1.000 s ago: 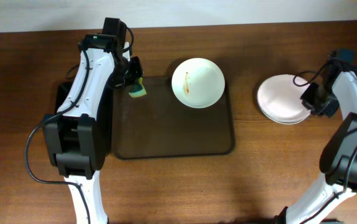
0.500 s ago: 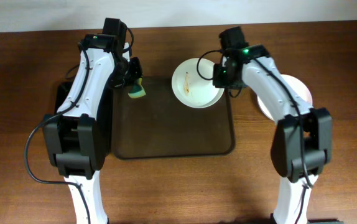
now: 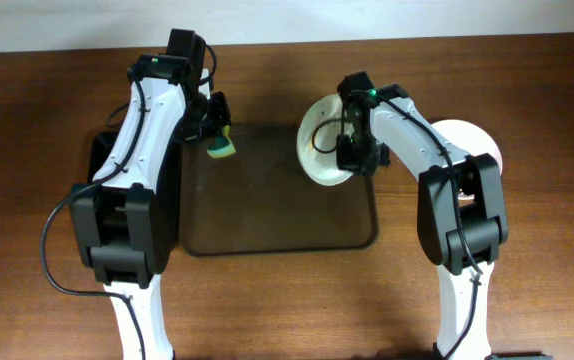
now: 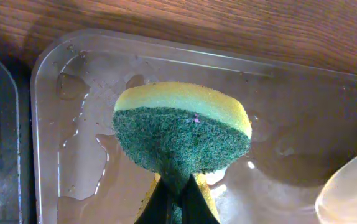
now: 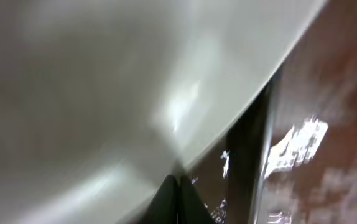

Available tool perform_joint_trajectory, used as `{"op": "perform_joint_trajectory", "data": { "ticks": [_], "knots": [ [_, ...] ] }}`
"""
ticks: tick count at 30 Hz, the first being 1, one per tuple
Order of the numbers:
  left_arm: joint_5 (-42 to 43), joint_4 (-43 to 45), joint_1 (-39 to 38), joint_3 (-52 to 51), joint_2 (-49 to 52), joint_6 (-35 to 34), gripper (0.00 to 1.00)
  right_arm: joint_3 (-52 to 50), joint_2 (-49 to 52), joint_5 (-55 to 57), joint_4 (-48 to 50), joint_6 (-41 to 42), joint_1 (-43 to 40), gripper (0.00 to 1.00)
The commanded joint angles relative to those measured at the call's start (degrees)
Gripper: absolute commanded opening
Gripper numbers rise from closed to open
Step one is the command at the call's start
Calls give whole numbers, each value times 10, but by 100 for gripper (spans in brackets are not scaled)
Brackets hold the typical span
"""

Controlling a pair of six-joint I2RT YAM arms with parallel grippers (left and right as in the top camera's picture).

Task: Clean dirty plates on tray and stack at the side
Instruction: 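Grasp the last stained plate on the tray with the right gripper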

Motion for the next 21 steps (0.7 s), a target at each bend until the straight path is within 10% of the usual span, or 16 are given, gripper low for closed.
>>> {"op": "perform_joint_trajectory", "data": {
  "ticks": [1, 5, 10, 14, 17, 19, 21],
  "knots": [
    [-4, 0, -2, 2, -2, -3, 1, -1, 7, -50, -37, 2, 18, 4],
    [-4, 0, -2, 2, -2, -3, 1, 5, -49, -37, -59, -3, 47, 4],
    [-4, 2, -2, 2, -2, -3, 1, 19, -63, 71, 64, 52, 30, 43],
    [-4, 1, -2, 2, -2, -3, 1, 19, -11, 74, 118, 59, 20, 49],
    [-4, 1, -2, 2, -2, -3, 1, 19, 25, 60, 121, 63, 8, 41],
    [-4, 1, -2, 2, -2, -3, 1, 20, 25, 54, 125, 63, 4, 11],
    [-4, 1, -2, 2, -2, -3, 1, 22, 24, 51, 103, 63, 6, 4]
  ]
}}
